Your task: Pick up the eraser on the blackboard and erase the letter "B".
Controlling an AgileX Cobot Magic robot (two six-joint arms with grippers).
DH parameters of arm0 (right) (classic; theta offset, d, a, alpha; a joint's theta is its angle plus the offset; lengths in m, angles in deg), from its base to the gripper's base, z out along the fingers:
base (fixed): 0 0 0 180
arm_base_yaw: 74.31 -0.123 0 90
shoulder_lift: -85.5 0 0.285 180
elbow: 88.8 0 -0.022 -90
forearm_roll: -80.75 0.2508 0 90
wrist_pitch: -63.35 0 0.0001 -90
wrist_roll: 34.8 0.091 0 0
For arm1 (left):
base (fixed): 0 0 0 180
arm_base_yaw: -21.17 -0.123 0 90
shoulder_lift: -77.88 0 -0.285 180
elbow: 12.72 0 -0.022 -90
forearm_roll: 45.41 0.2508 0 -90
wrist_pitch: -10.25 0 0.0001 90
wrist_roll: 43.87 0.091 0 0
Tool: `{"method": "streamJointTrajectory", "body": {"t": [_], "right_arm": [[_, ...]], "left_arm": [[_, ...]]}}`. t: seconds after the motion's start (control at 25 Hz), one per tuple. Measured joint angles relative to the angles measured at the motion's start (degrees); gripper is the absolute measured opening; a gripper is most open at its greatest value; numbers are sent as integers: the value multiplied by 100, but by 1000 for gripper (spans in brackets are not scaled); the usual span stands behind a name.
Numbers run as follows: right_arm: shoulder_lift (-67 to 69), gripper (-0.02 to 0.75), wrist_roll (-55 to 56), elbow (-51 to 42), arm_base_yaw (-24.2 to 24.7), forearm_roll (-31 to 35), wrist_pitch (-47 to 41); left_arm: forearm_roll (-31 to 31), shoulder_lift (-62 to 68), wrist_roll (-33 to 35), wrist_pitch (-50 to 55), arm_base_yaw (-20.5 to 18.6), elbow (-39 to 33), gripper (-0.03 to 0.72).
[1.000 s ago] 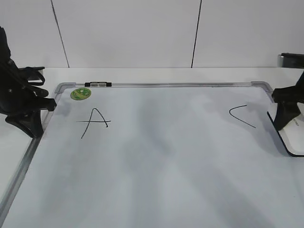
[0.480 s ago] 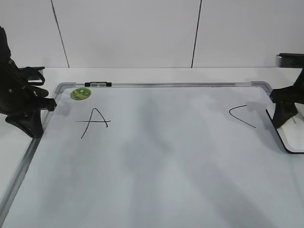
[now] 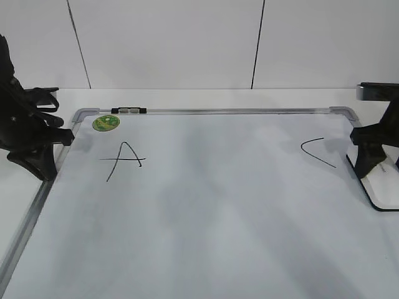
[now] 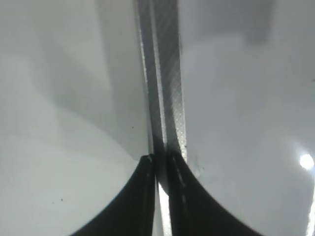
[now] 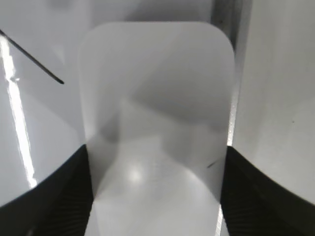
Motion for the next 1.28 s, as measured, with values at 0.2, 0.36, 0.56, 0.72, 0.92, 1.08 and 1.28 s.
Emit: {"method": "streamJointTrajectory", "body": {"t": [0.2,0.36,0.56,0.72,0.92,1.08,1.28], "right_arm": [[0,527,0,0,0,0,0],[0,529,-3,0,0,0,0],[9,592,-12,0,0,0,-207],[9,627,-12,129,0,0,-435],[-2,624,-12,650,0,0,-829],[-14,601,0,1123,0,38,-882],[-213,583,96,1249,0,214,-926]], "left_arm": [[0,0,0,0,0,0,37],[0,0,0,0,0,0,37],[10,0,0,0,0,0,37],[10,0,0,0,0,0,37],[10,0,0,0,0,0,37],[10,0,0,0,0,0,38],[47,0,25,10,0,0,78]]}}
